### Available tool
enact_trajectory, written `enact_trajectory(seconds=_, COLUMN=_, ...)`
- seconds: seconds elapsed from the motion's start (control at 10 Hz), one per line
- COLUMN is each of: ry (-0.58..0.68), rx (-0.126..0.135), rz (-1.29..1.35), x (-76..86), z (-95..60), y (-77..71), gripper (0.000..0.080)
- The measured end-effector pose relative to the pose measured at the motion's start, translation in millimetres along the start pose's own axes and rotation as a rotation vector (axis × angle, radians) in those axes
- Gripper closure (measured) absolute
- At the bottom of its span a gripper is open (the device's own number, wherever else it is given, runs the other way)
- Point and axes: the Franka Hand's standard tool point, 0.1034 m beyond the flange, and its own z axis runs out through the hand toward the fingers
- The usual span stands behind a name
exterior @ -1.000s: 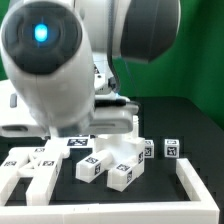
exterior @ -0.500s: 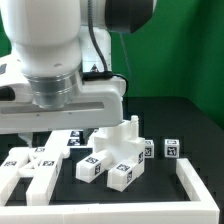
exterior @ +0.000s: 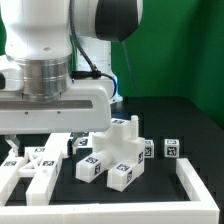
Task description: Assemble chair
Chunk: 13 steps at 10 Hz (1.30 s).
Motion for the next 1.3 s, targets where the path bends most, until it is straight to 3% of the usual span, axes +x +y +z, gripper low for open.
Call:
enact_trajectory(seconds=0.1, ry=0.000, rx=0.002, rz=0.004, x=-0.4, z=1.8, y=0.7, gripper=0.0150)
enact_trajectory(seconds=0.2, ry=-0.009, rx=0.008, rz=0.034, x=-2.4, z=13.6, y=3.9, gripper=0.0150)
enact_trajectory(seconds=0.4, ry=-0.025, rx=-0.006, rz=0.070, x=1.1, z=34.2, y=4.4, gripper=0.0150)
enact_trajectory(seconds=0.9, ry=-0.029, rx=-0.006, rz=0.079, x=1.6, z=38.5, y=6.1, gripper=0.0150)
enact_trajectory(seconds=1.0, ry=-0.032, rx=0.008, rz=0.125, x=0.0, z=45.1, y=6.6, gripper=0.0150)
enact_trajectory(seconds=1.3, ry=-0.037, rx=-0.004, rz=0.152, x=0.8, z=68.5, y=3.7, gripper=0.0150)
